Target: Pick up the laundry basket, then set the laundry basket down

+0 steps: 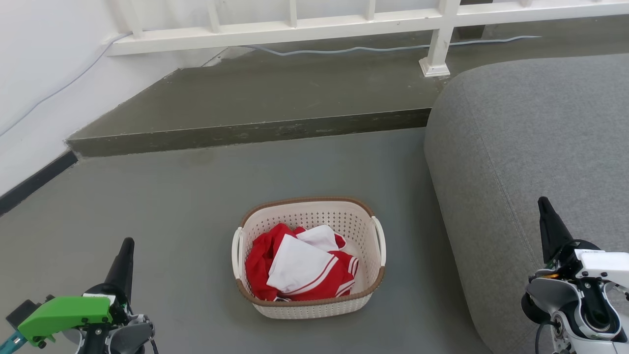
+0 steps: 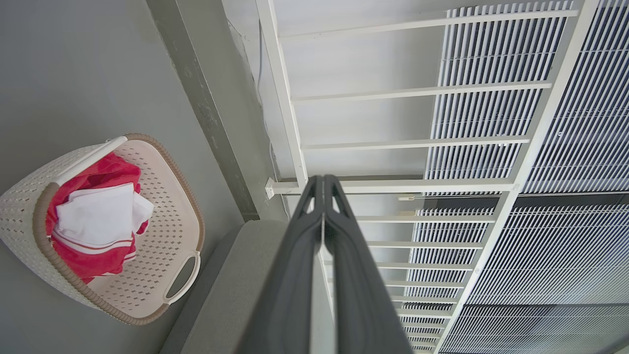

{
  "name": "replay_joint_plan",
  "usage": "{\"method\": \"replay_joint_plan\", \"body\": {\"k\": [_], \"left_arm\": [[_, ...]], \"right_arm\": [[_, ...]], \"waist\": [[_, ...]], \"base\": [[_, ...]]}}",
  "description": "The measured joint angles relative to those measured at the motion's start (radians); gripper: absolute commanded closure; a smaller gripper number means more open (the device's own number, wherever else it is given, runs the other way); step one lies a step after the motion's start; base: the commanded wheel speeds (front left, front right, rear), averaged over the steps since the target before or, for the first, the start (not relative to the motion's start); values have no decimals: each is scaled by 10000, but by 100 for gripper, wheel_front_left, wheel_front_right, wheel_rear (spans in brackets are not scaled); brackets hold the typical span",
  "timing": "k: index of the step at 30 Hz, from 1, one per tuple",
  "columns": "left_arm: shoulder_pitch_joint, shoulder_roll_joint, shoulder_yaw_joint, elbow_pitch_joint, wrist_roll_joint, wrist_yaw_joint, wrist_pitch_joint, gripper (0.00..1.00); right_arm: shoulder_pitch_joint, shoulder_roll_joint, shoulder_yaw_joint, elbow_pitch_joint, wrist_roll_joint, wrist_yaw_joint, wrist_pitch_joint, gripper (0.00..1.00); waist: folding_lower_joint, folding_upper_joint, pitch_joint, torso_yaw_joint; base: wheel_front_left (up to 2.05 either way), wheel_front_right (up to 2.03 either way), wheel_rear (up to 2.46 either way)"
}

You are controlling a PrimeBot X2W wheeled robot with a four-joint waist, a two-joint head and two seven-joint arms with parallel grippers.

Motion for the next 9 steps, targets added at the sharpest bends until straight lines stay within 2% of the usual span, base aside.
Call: {"method": "replay_joint_plan", "body": {"k": [9], "left_arm": [[0, 0, 0, -2, 0, 0, 0, 100]], "right_arm": [[0, 4, -8, -2, 0, 0, 0, 100]], "waist": [[0, 0, 0, 0]], "base": [[0, 0, 0]]}}
